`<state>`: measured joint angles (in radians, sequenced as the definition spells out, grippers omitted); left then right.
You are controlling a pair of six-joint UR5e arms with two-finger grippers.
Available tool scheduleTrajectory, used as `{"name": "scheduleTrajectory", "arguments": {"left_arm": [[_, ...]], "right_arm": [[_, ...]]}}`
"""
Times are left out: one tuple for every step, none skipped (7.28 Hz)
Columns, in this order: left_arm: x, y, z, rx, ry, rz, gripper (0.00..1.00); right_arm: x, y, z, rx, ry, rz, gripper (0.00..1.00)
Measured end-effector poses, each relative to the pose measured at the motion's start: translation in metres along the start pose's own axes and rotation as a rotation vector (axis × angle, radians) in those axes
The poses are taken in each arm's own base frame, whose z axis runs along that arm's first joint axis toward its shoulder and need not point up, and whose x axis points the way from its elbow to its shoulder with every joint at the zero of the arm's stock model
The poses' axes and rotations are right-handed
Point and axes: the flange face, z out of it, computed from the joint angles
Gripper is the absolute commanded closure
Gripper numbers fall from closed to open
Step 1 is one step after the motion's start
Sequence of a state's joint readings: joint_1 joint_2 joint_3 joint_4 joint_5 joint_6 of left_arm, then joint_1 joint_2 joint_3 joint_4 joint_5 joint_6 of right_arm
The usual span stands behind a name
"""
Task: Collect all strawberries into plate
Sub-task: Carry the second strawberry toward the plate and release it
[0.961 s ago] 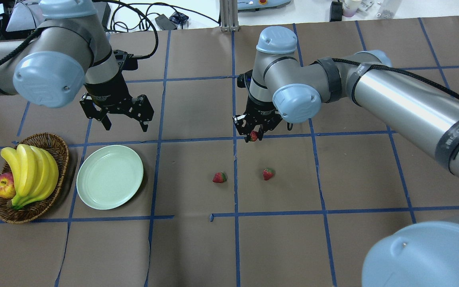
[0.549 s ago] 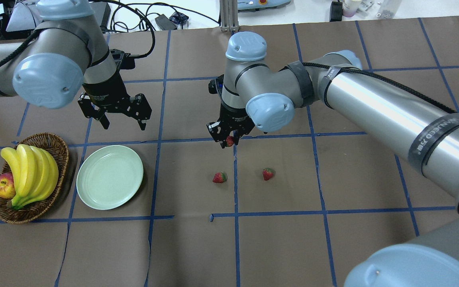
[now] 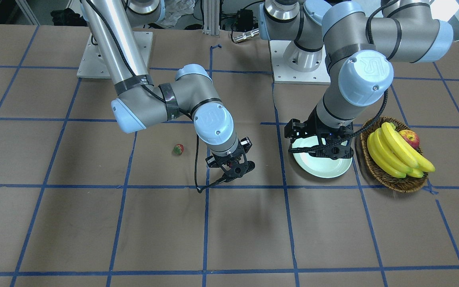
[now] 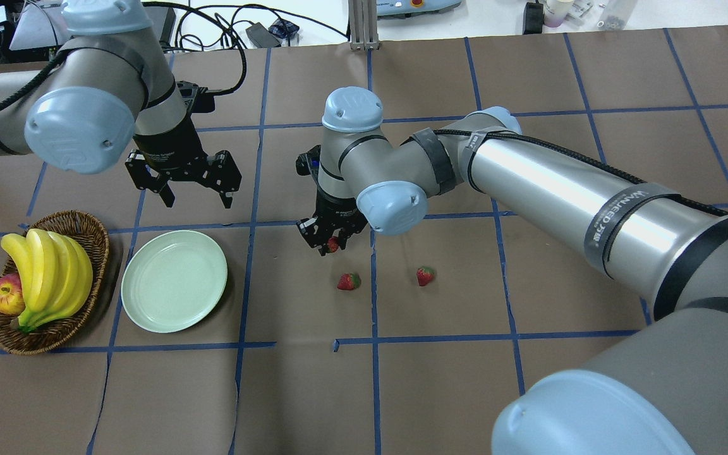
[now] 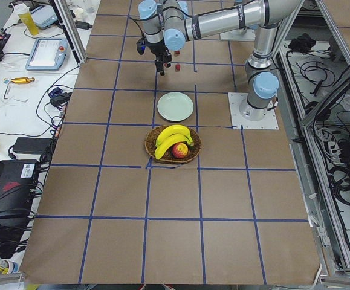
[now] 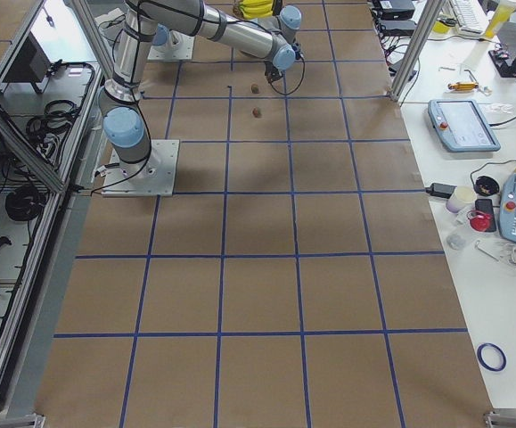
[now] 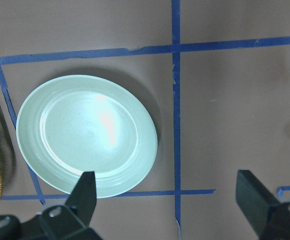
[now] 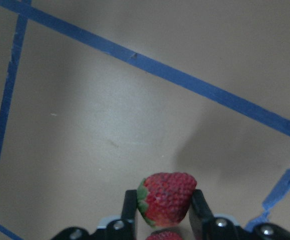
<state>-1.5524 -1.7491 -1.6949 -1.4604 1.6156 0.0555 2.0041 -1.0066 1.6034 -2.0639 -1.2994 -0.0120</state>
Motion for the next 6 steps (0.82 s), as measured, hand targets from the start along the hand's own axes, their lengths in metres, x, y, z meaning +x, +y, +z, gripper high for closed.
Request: {"name": "scheduleTrajectory", "arguments": {"left_arm": [[0.0, -0.001, 0.002, -0.003, 0.001, -0.002, 0.0], [0.0, -0.002, 0.003, -0.006, 0.002, -0.003, 0.0], [0.0, -0.002, 0.004, -0.008, 0.002, -0.005, 0.0], [0.0, -0.002, 0.004, -0.008, 0.003, -0.008, 0.0], [0.0, -0.003, 0.003, -0.006, 0.003, -0.01, 0.0], [0.0, -0.003, 0.003, -0.005, 0.002, -0.01, 0.0]], "right_arm": [[0.0, -0.002, 0.005, 0.003, -0.001, -0.004, 0.0], [-0.001, -0.003, 0.005, 0.011, -0.001, -0.007, 0.0], [-0.002, -0.002, 0.002, 0.018, -0.001, -0.009, 0.0], [-0.005, -0.001, -0.005, 0.03, 0.001, -0.01, 0.0], [-0.007, 0.001, -0.016, 0.045, 0.007, -0.009, 0.0], [-0.006, 0.005, -0.031, 0.056, 0.042, -0.004, 0.0]]}}
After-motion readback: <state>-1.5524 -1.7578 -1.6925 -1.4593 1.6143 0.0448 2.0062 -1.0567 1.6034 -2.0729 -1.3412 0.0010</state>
